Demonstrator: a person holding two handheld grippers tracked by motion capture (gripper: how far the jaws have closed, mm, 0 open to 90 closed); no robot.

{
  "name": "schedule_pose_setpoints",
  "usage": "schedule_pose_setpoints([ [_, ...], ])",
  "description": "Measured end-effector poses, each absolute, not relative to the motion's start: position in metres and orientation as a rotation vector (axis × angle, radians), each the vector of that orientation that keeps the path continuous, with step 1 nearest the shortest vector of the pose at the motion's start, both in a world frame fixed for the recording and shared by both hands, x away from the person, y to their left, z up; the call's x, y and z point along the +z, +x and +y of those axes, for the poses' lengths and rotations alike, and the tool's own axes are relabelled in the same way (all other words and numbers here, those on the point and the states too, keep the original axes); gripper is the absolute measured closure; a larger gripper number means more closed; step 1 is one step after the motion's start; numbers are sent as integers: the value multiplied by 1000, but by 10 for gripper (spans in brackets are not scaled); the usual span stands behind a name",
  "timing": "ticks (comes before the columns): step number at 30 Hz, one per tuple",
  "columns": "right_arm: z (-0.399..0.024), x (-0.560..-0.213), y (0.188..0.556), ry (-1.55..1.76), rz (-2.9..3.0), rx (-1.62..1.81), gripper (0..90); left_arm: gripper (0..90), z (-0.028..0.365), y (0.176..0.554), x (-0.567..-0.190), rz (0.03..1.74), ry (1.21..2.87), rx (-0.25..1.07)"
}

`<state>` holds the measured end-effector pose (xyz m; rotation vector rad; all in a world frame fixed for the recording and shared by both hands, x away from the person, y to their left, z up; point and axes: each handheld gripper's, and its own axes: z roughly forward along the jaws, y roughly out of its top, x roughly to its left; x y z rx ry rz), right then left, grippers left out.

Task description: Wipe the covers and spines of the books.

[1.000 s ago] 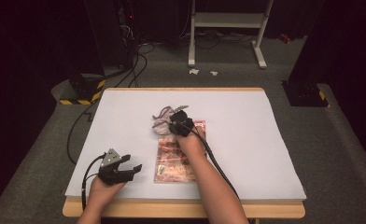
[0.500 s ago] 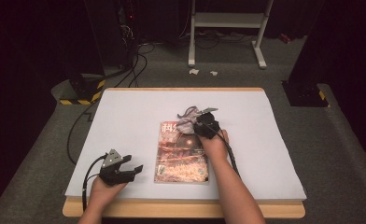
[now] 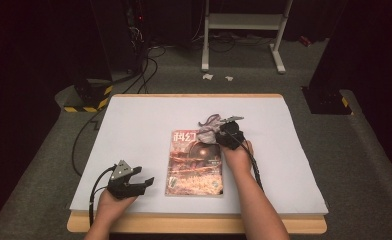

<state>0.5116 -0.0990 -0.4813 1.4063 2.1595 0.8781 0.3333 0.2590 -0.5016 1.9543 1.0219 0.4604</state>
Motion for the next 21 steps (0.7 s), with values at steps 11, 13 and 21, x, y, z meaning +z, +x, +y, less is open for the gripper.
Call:
schedule_pose_setpoints([
  [11, -106, -457, 490, 1323, 2130, 961, 605, 315, 258, 333, -502, 1018, 1957, 461],
  [13, -110, -454, 485, 1323, 2124, 982, 605, 315, 258, 333, -502, 1019, 1959, 459],
  [21, -136, -450, 459, 1320, 2079, 1032, 605, 315, 255, 333, -502, 1013, 1964, 461],
])
